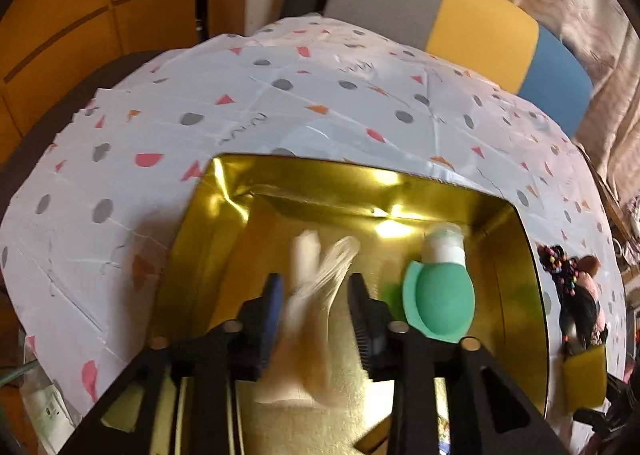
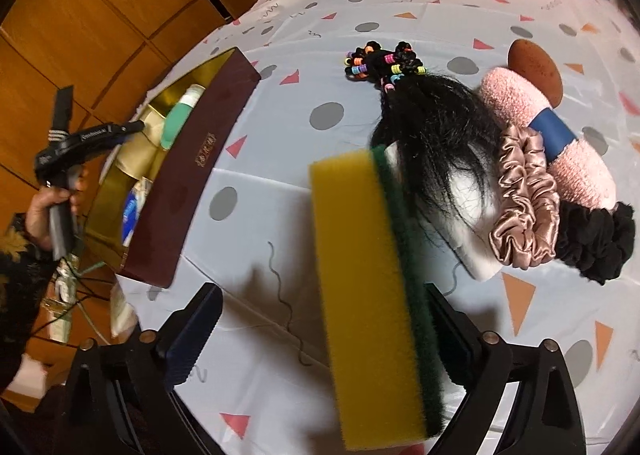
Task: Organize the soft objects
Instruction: 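Release the cloth into the tray with left gripper while right gripper lifts sponge, then carry the green-yellow sponge in the right gripper over the gold tray, then lower the sponge into the tray and open the right gripper, then move the left gripper down to the black beaded hair piece, then grasp the black beaded hair with the left gripper and lift it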
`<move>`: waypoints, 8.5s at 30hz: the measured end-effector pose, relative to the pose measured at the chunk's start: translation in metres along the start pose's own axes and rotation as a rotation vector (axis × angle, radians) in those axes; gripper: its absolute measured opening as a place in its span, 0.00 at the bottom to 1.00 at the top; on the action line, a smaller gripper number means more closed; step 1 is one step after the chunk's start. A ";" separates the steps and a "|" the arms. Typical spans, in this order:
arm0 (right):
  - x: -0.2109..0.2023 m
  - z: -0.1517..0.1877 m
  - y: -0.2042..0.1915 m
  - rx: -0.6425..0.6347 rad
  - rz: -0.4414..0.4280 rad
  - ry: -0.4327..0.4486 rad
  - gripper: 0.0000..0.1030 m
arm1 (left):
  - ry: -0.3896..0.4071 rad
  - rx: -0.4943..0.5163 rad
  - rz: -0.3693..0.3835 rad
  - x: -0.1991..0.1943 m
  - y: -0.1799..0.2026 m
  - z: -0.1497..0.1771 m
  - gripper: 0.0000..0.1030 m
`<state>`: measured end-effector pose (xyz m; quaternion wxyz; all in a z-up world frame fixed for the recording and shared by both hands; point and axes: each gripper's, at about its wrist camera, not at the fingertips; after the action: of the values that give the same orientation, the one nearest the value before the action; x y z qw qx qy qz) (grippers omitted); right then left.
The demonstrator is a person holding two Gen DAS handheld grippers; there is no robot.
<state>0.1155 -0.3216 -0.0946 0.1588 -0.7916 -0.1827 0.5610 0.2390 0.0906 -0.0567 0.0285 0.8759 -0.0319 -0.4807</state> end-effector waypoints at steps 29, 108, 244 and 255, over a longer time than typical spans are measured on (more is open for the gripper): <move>0.007 0.019 -0.061 -0.233 0.196 -0.040 1.00 | 0.109 0.022 0.217 -0.113 0.040 0.093 0.42; 0.107 -0.055 -0.222 -0.231 0.221 0.099 0.92 | 0.324 0.101 -0.260 -0.179 0.019 0.132 0.52; -0.099 0.009 0.116 0.657 -0.043 0.435 1.00 | -0.318 0.168 0.359 0.069 0.332 0.008 0.44; -0.097 0.006 0.111 0.623 -0.026 0.434 1.00 | -0.198 0.201 0.411 0.048 0.311 0.012 0.15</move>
<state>0.0926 -0.4649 -0.0663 0.4341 -0.8033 0.0247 0.4070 0.2460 -0.2232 -0.0788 0.0353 0.7981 -0.2598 -0.5425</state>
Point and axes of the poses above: each gripper's, at about its wrist camera, not at the fingertips, and x roughly the way its jaws point, y to its right, z to its underside, and after that the axes turned 7 degrees about x, right-handed
